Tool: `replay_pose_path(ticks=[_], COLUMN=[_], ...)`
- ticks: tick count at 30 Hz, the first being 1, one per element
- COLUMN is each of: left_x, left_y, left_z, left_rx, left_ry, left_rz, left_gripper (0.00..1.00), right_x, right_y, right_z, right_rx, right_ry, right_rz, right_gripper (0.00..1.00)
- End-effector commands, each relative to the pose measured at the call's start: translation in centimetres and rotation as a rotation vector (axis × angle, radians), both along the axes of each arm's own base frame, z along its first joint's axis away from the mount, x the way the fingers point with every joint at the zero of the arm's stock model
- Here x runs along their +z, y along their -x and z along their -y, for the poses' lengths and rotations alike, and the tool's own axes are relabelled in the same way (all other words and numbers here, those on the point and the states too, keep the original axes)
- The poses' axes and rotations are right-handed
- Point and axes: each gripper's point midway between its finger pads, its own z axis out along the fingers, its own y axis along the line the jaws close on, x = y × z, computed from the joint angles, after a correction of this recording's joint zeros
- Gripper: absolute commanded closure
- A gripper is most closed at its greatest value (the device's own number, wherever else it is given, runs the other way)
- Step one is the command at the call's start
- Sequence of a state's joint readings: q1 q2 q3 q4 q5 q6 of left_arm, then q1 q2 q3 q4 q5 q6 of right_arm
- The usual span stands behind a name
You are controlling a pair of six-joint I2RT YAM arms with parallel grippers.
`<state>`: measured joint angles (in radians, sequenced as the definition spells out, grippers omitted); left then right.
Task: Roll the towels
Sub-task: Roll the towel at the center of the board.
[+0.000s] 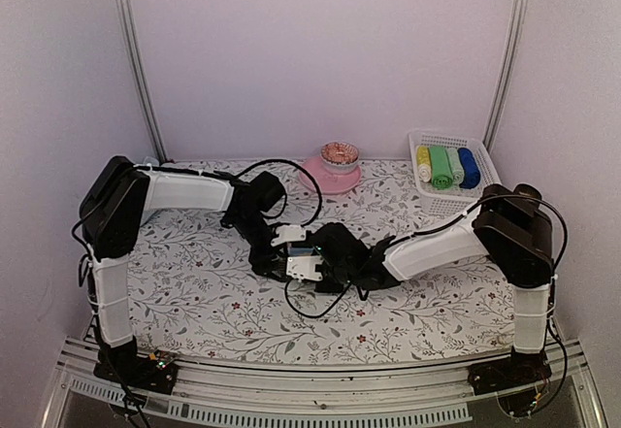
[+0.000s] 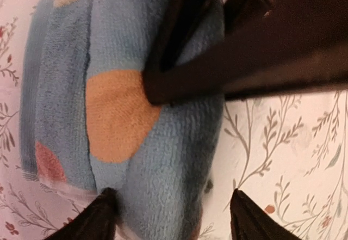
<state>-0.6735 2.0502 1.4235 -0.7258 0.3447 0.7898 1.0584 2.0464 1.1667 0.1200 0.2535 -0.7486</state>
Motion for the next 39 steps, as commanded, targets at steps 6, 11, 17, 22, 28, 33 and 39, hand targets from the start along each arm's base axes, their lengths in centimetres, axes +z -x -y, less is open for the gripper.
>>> replay_pose_path(ticks=[6,11,17,22,28,33,39], left_x=[5.4,7.4,7.0,7.2,7.7,7.9,7.1], left_y=[-4.7,-5.2,-3.2,-1.4,1.2,3.4,4.0], left_z=[-4.4,-6.7,-7.6,-7.9,-8.2,-7.3,-5.7], left_rx=[0.250,0.312,0.263,0.197,0.108,0.003,-0.052], left_ry=[0.119,0.211,0.269,0.327,0.380,0.373,0.342], left_rz=[0.242,0.344,0.434,0.510,0.656,0.795,0.902], left_gripper=[0.03,0.03,0.06,0.31,0.45,0.52,0.53], right_x=[-3.6,-3.4,-3.2,-3.5,-3.3,-2.2,-4.5], right_y=[2.8,3.3,3.5,3.9,3.6,2.6,2.6], right_z=[0.4,-0.1,-0.9,-1.8,-2.4,-2.3,-2.3], right_rx=[0.032,0.026,-0.011,-0.060,-0.122,-0.159,-0.196], right_ry=[0.062,0.035,0.016,0.036,-0.009,-0.075,-0.059], right_rz=[-0.264,-0.417,-0.581,-0.706,-0.907,-0.987,-1.066], right_gripper=[0.87,0.86,0.86,0.86,0.86,0.86,0.86])
